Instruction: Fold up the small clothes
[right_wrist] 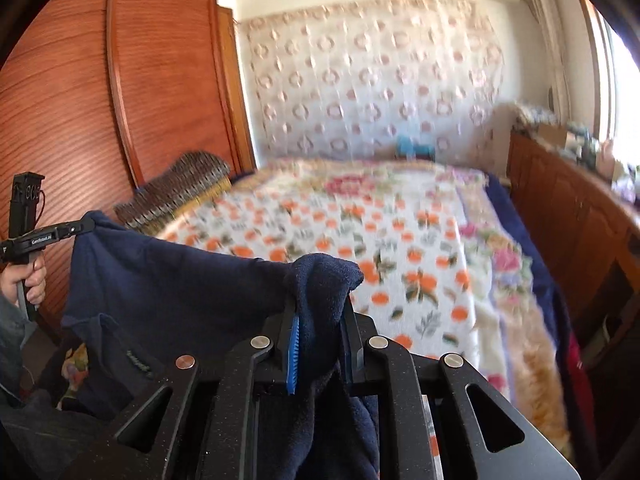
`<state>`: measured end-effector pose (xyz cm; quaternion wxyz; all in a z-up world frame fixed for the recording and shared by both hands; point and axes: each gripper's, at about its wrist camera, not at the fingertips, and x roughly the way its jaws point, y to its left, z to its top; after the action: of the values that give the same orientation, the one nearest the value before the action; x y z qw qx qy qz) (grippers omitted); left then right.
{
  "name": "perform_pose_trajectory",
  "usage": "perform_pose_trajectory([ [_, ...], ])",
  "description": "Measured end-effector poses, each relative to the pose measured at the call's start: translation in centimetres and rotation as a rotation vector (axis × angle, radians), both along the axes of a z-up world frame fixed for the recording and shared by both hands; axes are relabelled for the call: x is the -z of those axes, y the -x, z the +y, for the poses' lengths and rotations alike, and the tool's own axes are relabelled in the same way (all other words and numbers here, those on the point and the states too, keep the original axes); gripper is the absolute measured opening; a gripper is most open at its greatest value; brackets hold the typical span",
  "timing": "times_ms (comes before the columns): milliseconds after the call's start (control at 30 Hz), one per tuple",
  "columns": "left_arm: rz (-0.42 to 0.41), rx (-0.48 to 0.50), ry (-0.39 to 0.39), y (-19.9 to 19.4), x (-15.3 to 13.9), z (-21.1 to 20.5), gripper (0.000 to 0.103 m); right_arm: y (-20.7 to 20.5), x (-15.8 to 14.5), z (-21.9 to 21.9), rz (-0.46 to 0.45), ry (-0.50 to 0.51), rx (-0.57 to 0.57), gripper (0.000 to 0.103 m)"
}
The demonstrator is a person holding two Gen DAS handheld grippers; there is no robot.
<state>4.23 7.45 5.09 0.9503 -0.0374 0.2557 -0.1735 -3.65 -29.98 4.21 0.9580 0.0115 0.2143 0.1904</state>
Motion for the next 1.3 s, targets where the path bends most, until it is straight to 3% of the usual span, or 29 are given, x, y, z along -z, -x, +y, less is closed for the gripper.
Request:
perform_pose_trajectory([
  [133, -0.098, 0.006, 0.011, 0.1, -4.7, 0.1, 0.011, 2.2, -4.2, -0.3, -0.102, 0.021, -0.015, 0.016],
  [267, -0.163, -0.024, -0.024, -3.5, -9.1, 0.4, 0.011, 2.2, -9.4, -0.6, -0.201, 0.082, -0.013, 0.016],
  [367, -0.167, -0.096, -0.064, -8.0, -11.1, 0.6, 0.011, -0.5, -12.9, -0.7, -0.231, 0.117, 0.007, 0.016],
  [467, -0.176, -0.158, -0.127, -13.9, -10.7, 0.7, 0.011, -5.6, -14.8, -0.5, -0.222, 0.144, 0.066, 0.016],
  [533, -0.134, -0.187, -0.178, -17.9, -8.6, 0.8, 0.02, -9.7, -14.0, 0.8, -0.211, 0.18, 0.123, 0.02],
  [567, -0.094, -0.19, -0.19, -19.7, -7.1, 0.9, 0.03, -12.0, -13.1, 1.4, -0.186, 0.229, 0.153, 0.023],
  [600, -0.05, -0.177, -0.185, -20.7, -5.4, 1.0, 0.039, -14.1, -12.0, 1.9, -0.144, 0.256, 0.187, 0.036],
  [633, -0.012, -0.157, -0.172, -21.3, -3.9, 1.1, 0.042, -16.0, -10.7, 2.1, -0.089, 0.273, 0.233, 0.041],
  [733, 0.029, -0.126, -0.172, -20.6, -0.4, 1.2, 0.055, -18.7, -6.7, 2.3, 0.02, 0.264, 0.271, 0.041],
  [767, 0.044, -0.109, -0.167, -19.9, 0.5, 1.2, 0.069, -18.8, -5.6, 2.3, 0.034, 0.253, 0.259, 0.042],
  [800, 0.064, -0.093, -0.161, -19.5, 1.4, 1.3, 0.076, -18.6, -4.4, 2.3, 0.048, 0.253, 0.248, 0.044],
  [933, 0.097, -0.045, -0.167, -17.5, 3.3, 0.1, 0.077, -18.6, -1.9, 2.0, 0.096, 0.273, 0.224, 0.045],
  [1300, 0.165, 0.017, -0.15, -14.7, 8.0, -2.8, 0.077, -18.6, 0.8, -3.4, 0.21, 0.131, 0.145, 0.045],
])
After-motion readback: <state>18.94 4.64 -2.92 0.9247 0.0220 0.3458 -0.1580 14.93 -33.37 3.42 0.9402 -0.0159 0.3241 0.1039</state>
